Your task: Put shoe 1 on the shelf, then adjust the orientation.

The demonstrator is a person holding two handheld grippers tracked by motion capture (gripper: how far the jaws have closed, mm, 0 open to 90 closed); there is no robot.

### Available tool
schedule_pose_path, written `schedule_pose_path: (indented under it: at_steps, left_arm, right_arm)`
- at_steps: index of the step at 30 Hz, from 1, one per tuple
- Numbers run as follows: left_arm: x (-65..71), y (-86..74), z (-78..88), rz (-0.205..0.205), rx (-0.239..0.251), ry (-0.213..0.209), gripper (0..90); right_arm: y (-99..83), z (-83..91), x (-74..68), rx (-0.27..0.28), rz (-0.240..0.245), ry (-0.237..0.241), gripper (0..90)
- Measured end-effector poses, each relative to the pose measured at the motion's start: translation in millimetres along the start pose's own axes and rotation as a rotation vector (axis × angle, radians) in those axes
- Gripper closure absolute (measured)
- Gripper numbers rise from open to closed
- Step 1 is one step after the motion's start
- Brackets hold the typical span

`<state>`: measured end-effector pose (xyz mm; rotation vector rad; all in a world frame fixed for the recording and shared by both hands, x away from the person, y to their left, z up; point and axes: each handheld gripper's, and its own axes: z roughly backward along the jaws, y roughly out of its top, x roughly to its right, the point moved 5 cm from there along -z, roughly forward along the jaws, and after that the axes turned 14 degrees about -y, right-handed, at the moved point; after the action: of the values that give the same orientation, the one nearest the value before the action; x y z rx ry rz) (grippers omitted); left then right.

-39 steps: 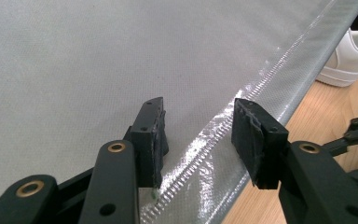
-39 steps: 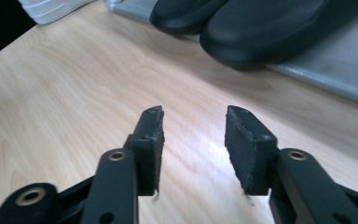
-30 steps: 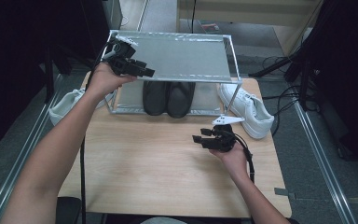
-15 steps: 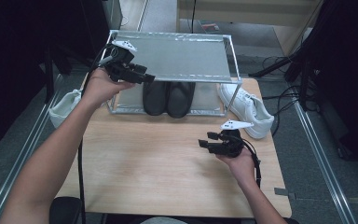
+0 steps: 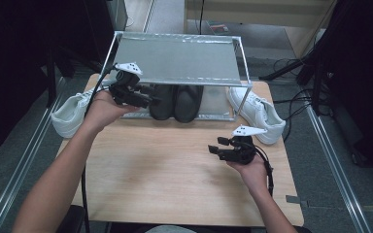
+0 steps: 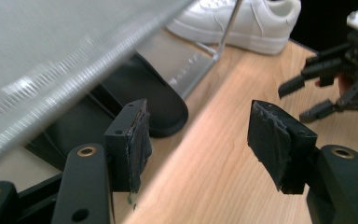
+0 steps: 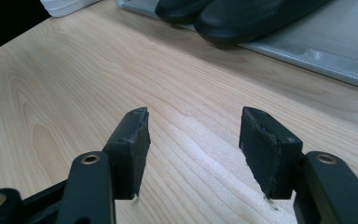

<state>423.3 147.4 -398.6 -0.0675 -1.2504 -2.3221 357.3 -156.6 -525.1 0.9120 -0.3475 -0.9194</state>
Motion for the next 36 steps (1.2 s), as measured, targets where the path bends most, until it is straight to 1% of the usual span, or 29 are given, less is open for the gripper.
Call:
schedule_pose_path:
  at_steps: [1, 2, 4, 6, 7, 8, 9, 10, 12, 14, 15, 16, 17, 18, 19, 20, 21, 23, 24, 25, 26, 29, 30, 32, 36]
  left_arm:
    - [0.3, -8.5, -4.9, 0.004, -0.016, 0.006, 38.0]
    - [0.8, -12.5, -7.4, 0.005, -0.024, 0.001, 37.9]
    - [1.4, -19.4, -10.5, 0.016, -0.017, -0.019, 37.3]
    - [1.5, -28.2, -14.0, 0.024, -0.014, -0.019, 37.1]
    - [1.5, -28.2, -14.0, 0.024, -0.014, -0.019, 37.1]
    - [1.6, -32.3, -15.5, 0.031, -0.010, -0.024, 37.1]
    - [1.1, -41.2, -18.5, 0.042, -0.011, -0.032, 37.1]
    - [1.1, -45.8, -20.3, 0.046, -0.008, -0.033, 37.1]
    - [1.0, -55.0, -23.6, 0.051, -0.018, -0.036, 37.1]
    - [0.2, -63.2, -26.8, 0.046, -0.042, -0.030, 37.6]
    - [0.2, -63.2, -26.8, 0.046, -0.042, -0.030, 37.5]
    - [0.3, -69.4, -27.8, 0.047, -0.048, -0.035, 37.6]
    - [0.3, -69.4, -27.8, 0.047, -0.048, -0.035, 37.5]
    - [0.2, -72.6, -27.9, 0.057, -0.032, -0.038, 37.5]
    - [0.2, -75.1, -27.9, 0.066, -0.026, -0.044, 37.5]
    - [0.1, -82.5, -26.8, 0.075, -0.029, -0.039, 37.5]
    - [0.1, -85.4, -25.7, 0.075, -0.030, -0.035, 37.6]
    - [-0.2, -87.7, -24.5, 0.078, -0.036, -0.031, 37.5]
    - [0.5, -90.1, -22.8, 0.080, -0.029, -0.037, 37.5]
    - [0.5, -92.3, -20.6, 0.079, -0.024, -0.034, 37.5]
    - [0.1, -96.1, -16.8, 0.089, -0.014, -0.028, 37.6]
    - [-0.5, -100.2, -13.0, 0.092, -0.014, -0.020, 37.5]
    - [-2.0, -103.6, -9.2, 0.093, -0.020, -0.011, 37.5]
    - [-2.7, -105.0, -7.2, 0.097, -0.015, -0.007, 37.5]
    - [-10.2, -110.9, 0.9, 0.126, -0.005, 0.001, 37.3]
  right_arm:
    - [-0.3, -1.8, 0.2, -0.007, 0.001, -0.001, 43.9]
    - [-0.3, -2.8, 0.4, -0.008, 0.004, -0.002, 44.0]
    - [-0.5, -4.3, 0.7, -0.013, 0.005, -0.001, 44.0]
    - [-0.4, -6.1, 0.9, -0.016, 0.004, 0.000, 44.0]
    - [-0.4, -6.1, 0.9, -0.016, 0.004, 0.000, 44.0]
    - [-0.1, -6.7, 1.0, -0.016, 0.003, -0.001, 44.0]
    - [0.8, -7.8, 1.1, -0.015, 0.002, 0.004, 44.1]
    - [1.6, -8.6, 1.0, -0.017, 0.000, 0.004, 44.1]
    - [2.6, -10.2, 0.9, -0.012, 0.004, 0.006, 44.2]
    - [3.2, -12.0, 1.3, -0.017, 0.004, 0.006, 44.3]
    - [3.7, -12.9, 1.5, -0.020, 0.000, 0.005, 44.3]
    - [4.2, -13.7, 1.9, -0.020, 0.000, 0.005, 44.4]
    - [4.2, -13.7, 1.9, -0.020, 0.000, 0.005, 44.4]
    - [5.2, -15.1, 2.4, -0.019, -0.001, 0.005, 44.4]
    - [6.0, -16.0, 2.3, -0.019, -0.004, 0.006, 44.5]
    - [7.6, -17.9, 2.5, -0.017, 0.000, 0.008, 44.5]
    - [8.0, -19.0, 2.9, -0.016, 0.005, 0.008, 44.6]
    - [8.4, -19.8, 2.8, -0.020, 0.003, 0.009, 44.6]
    - [8.8, -20.8, 3.2, -0.017, 0.004, 0.012, 44.6]
    - [9.1, -21.1, 3.4, -0.021, -0.004, 0.011, 44.6]
    - [10.0, -22.0, 4.3, -0.020, -0.010, 0.014, 44.8]
    - [10.9, -22.4, 5.5, -0.021, -0.010, 0.013, 44.8]
    - [11.3, -22.5, 5.8, -0.019, -0.013, 0.012, 44.8]
    - [11.5, -22.5, 6.1, -0.021, -0.017, 0.012, 44.8]
    - [11.9, -23.5, 6.9, -0.017, -0.018, 0.013, 45.1]
